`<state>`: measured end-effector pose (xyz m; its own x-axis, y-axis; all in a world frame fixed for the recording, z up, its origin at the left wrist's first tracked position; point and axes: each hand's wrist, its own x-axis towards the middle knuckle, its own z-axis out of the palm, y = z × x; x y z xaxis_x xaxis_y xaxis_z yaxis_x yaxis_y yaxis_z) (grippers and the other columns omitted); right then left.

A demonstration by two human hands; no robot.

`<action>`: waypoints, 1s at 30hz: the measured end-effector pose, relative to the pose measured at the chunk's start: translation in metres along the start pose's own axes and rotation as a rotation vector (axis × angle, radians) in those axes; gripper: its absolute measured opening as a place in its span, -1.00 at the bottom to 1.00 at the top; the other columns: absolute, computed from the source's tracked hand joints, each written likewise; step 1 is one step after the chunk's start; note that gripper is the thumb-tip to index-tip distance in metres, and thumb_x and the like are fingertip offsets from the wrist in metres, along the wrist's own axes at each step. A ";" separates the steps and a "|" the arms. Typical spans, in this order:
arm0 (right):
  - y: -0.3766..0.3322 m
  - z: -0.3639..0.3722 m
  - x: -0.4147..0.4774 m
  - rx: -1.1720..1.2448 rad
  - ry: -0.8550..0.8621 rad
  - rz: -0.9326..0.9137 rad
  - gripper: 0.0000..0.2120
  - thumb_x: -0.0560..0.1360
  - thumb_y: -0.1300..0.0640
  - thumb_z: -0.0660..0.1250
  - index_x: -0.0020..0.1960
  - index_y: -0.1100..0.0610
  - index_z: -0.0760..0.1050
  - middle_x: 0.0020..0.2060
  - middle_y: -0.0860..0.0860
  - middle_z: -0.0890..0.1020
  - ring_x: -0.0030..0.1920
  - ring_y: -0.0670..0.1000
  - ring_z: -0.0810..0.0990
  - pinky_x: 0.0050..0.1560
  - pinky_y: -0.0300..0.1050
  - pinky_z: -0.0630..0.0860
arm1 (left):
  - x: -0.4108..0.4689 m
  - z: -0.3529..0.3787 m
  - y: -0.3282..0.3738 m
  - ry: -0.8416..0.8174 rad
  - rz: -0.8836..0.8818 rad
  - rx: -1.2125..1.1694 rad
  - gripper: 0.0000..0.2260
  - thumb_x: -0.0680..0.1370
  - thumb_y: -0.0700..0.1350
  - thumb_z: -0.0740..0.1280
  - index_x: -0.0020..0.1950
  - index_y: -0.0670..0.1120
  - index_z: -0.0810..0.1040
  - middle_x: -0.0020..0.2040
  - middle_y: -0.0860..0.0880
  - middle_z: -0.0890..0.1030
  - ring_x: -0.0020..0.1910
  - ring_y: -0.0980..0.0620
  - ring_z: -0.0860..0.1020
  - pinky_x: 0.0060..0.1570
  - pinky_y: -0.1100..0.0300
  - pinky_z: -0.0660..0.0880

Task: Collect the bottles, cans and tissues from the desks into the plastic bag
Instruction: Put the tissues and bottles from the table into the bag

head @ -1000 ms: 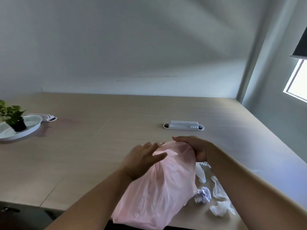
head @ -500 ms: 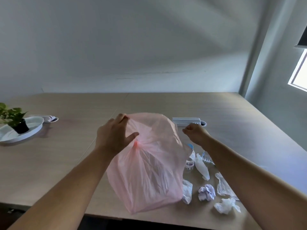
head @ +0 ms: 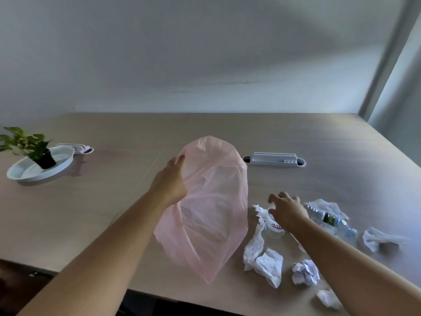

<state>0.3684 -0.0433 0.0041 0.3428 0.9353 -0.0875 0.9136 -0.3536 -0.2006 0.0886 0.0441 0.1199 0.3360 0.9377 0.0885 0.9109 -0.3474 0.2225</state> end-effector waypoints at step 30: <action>-0.033 0.041 0.020 0.421 0.050 0.110 -0.86 0.48 0.11 0.22 -0.07 0.05 0.55 -0.13 -0.02 0.62 -0.13 0.07 0.55 -0.17 -0.13 0.46 | 0.013 0.091 0.044 -0.149 0.035 -0.206 -0.33 0.42 -0.29 0.25 0.49 -0.12 0.09 0.44 -0.14 0.29 0.28 -0.16 0.41 0.09 0.11 0.38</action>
<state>0.3360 -0.0134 -0.0309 0.4524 0.8877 -0.0854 0.7060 -0.4149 -0.5740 0.1544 0.0414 0.0421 0.4118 0.9104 -0.0409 0.8352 -0.3591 0.4166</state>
